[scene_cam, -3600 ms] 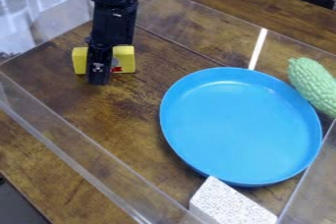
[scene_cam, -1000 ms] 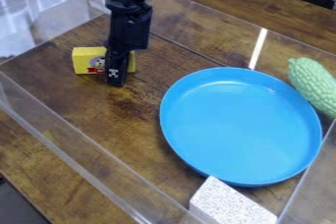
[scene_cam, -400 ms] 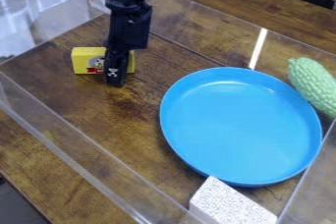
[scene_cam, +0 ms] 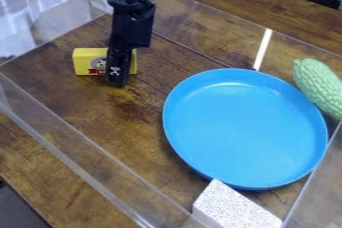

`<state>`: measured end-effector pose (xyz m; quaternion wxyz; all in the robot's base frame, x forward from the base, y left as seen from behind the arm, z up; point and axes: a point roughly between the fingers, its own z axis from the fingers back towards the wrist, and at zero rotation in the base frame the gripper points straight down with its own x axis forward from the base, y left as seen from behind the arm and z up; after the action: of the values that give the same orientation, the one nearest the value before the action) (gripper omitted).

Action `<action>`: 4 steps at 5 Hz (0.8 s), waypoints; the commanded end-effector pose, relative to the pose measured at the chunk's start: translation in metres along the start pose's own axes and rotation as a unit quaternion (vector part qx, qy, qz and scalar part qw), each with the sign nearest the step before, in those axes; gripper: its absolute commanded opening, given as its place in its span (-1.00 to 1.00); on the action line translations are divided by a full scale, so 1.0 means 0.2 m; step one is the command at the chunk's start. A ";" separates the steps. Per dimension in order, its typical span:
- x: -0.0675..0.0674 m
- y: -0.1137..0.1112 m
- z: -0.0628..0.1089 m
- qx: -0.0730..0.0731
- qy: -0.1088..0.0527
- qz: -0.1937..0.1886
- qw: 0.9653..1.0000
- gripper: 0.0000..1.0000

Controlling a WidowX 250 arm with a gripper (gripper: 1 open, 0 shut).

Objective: Put the yellow block in the blue tray

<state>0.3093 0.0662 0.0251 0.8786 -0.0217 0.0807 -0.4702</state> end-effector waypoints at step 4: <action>-0.02 0.09 0.07 0.027 -0.014 0.005 1.000 -1.00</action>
<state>0.3131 0.0719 0.0232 0.8781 -0.0212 0.0779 -0.4717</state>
